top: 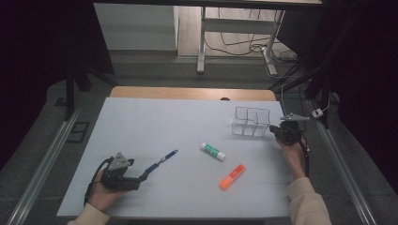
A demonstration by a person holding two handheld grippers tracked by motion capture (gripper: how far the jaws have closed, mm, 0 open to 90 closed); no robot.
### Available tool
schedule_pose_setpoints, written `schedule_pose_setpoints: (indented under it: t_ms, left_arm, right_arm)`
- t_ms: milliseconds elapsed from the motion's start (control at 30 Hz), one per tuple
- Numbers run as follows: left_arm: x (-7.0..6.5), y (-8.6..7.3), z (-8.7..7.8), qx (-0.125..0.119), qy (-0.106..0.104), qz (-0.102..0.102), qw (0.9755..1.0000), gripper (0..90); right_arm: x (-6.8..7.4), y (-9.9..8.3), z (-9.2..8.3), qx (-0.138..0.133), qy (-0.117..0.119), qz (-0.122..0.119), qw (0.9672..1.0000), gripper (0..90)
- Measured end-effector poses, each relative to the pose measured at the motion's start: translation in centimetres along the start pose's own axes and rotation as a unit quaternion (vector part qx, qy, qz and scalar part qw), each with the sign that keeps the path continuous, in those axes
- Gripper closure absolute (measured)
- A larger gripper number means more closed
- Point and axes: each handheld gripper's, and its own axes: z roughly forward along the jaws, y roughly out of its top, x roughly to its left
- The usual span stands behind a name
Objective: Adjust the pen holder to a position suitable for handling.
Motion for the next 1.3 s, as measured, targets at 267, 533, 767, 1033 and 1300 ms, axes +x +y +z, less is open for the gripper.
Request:
schedule_pose_setpoints:
  t_ms: [267, 533, 767, 1033, 1300]
  left_arm:
    - [0.0, 0.0, 0.0, 0.001, 0.001, 0.000, 1.0000, 20.9]
    - [0.1, -0.1, 0.1, 0.003, 0.000, -0.001, 1.0000, 20.9]
    - [0.1, -0.1, 0.1, 0.004, 0.001, 0.001, 1.0000, 20.9]
    - [0.0, -0.1, 0.1, 0.005, 0.002, 0.002, 1.0000, 20.9]
    - [0.1, -0.1, 0.2, 0.006, 0.003, 0.002, 1.0000, 21.0]
  right_arm:
    - [0.0, 0.4, 0.6, -0.001, 0.006, -0.003, 1.0000, 89.0]
    - [0.1, 0.7, 1.0, -0.002, 0.010, -0.012, 0.9999, 89.0]
    - [0.0, 0.8, 0.9, -0.011, 0.015, -0.009, 0.9998, 89.1]
    - [0.4, 0.9, 1.0, -0.009, 0.018, -0.013, 0.9997, 89.0]
    - [1.7, 1.6, 1.4, -0.009, 0.032, -0.022, 0.9992, 89.1]
